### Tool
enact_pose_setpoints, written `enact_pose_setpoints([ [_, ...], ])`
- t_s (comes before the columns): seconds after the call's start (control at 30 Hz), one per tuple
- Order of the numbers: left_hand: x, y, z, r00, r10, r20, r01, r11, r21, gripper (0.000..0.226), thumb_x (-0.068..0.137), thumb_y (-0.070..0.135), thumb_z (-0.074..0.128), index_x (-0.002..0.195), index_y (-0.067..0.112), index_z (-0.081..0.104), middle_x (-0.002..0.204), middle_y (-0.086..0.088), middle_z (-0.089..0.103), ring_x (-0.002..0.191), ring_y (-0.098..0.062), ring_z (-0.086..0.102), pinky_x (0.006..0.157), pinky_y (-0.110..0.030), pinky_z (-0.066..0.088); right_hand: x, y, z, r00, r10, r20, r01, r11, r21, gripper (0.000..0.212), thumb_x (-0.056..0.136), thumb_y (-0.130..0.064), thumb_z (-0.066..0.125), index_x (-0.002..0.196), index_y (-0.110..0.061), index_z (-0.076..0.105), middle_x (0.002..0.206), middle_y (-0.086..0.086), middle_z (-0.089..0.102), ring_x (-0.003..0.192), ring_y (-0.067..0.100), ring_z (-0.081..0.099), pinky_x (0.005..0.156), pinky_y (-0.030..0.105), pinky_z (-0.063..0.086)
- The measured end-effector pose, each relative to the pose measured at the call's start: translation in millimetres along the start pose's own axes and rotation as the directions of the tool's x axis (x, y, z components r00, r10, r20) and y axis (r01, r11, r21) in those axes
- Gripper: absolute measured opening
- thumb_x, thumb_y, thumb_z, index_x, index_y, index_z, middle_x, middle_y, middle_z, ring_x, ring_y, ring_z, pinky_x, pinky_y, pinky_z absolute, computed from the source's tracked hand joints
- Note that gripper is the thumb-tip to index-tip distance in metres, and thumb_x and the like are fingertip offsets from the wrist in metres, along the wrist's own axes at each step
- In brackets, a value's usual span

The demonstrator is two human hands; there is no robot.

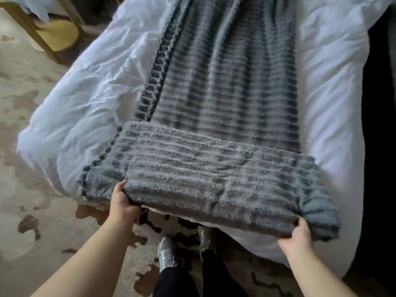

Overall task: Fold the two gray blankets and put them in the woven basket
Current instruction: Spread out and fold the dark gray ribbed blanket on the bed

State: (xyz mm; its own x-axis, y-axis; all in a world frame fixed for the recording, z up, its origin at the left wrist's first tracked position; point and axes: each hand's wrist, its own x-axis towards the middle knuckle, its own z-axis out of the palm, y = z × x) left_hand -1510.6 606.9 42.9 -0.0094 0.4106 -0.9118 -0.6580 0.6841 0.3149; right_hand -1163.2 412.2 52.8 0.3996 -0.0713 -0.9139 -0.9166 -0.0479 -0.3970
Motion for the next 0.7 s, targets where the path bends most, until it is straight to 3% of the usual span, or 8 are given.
enact_pose_setpoints([
  [0.07,-17.9,23.1,22.1,0.997,0.037,0.065,-0.041,0.998,0.052,0.025,0.089,0.03,0.051,0.098,0.012,0.066,0.09,-0.01,0.073,0.088,-0.026,0.065,0.08,-0.043,0.052,-30.7,-11.5,10.3,0.987,-0.146,-0.061,0.143,0.989,-0.045,0.023,0.091,-0.025,0.056,0.114,-0.027,0.059,0.13,0.005,0.059,0.111,0.027,0.058,0.079,0.032,0.049],
  [0.13,-37.9,52.2,56.2,0.982,0.088,0.167,-0.106,0.989,0.1,0.025,0.089,0.025,0.047,0.102,0.01,0.063,0.093,-0.008,0.07,0.091,-0.023,0.064,0.098,-0.04,0.047,-54.7,-39.0,41.0,0.978,-0.206,0.012,0.206,0.979,-0.004,0.02,0.092,-0.011,0.053,0.094,-0.031,0.051,0.133,0.018,0.053,0.114,0.033,0.053,0.067,0.015,0.041],
  [0.23,-79.5,92.4,114.1,0.922,0.194,0.335,-0.237,0.967,0.091,0.025,0.089,0.017,0.043,0.1,0.007,0.062,0.093,-0.007,0.07,0.091,-0.022,0.064,0.092,-0.036,0.049,-114.1,-85.8,63.0,0.925,-0.372,0.081,0.379,0.921,-0.096,0.019,0.091,-0.001,0.05,0.104,-0.015,0.051,0.127,0.028,0.052,0.089,0.029,0.043,0.058,0.004,0.038],
  [0.3,-117.9,111.5,148.1,0.86,0.256,0.442,-0.297,0.955,0.026,0.022,0.084,0.016,0.046,0.093,0.007,0.064,0.08,-0.008,0.073,0.084,-0.022,0.067,0.08,-0.035,0.053,-161.7,-120.7,74.4,0.885,-0.446,0.134,0.423,0.89,0.17,0.033,0.091,-0.01,0.055,0.123,-0.012,0.053,0.123,0.017,0.056,0.087,0.025,0.048,0.048,0.007,0.04],
  [0.37,-151.6,123.8,170.9,0.791,0.307,0.529,-0.338,0.94,-0.04,0.027,0.071,0.017,0.055,0.094,0.008,0.065,0.081,-0.008,0.075,0.081,-0.022,0.07,0.074,-0.034,0.055,-201.4,-145.7,79.4,0.811,-0.566,0.149,0.506,0.806,0.307,0.04,0.087,-0.025,0.061,0.127,-0.02,0.055,0.117,0.001,0.061,0.085,0.021,0.061,0.071,0.025,0.054],
  [0.47,-175.5,131.8,180.5,0.728,0.365,0.581,-0.391,0.917,-0.086,0.026,0.078,0.018,0.054,0.1,0.01,0.065,0.091,-0.007,0.073,0.089,-0.021,0.069,0.084,-0.033,0.054,-231.0,-155.8,73.3,0.788,-0.592,0.17,0.531,0.792,0.301,0.04,0.084,-0.031,0.064,0.122,-0.025,0.057,0.115,-0.004,0.063,0.085,0.017,0.065,0.076,0.038,0.055],
  [0.53,-176.1,129.7,172.6,0.735,0.365,0.571,-0.392,0.916,-0.082,0.025,0.087,0.021,0.048,0.103,0.011,0.063,0.098,-0.007,0.07,0.094,-0.022,0.066,0.088,-0.034,0.053,-228.6,-143.7,60.9,0.802,-0.573,0.17,0.509,0.804,0.307,0.039,0.085,-0.031,0.064,0.122,-0.025,0.057,0.117,-0.004,0.063,0.094,0.019,0.065,0.08,0.039,0.055],
  [0.7,-143.0,104.9,114.3,0.839,0.322,0.438,-0.354,0.935,-0.011,0.02,0.089,0.02,0.046,0.099,0.009,0.059,0.097,-0.008,0.065,0.088,-0.024,0.063,0.078,-0.036,0.053,-187.5,-75.0,19.9,0.878,-0.469,0.092,0.439,0.868,0.232,0.046,0.089,-0.031,0.063,0.132,-0.019,0.051,0.129,0.001,0.055,0.104,0.024,0.058,0.089,0.038,0.049],
])
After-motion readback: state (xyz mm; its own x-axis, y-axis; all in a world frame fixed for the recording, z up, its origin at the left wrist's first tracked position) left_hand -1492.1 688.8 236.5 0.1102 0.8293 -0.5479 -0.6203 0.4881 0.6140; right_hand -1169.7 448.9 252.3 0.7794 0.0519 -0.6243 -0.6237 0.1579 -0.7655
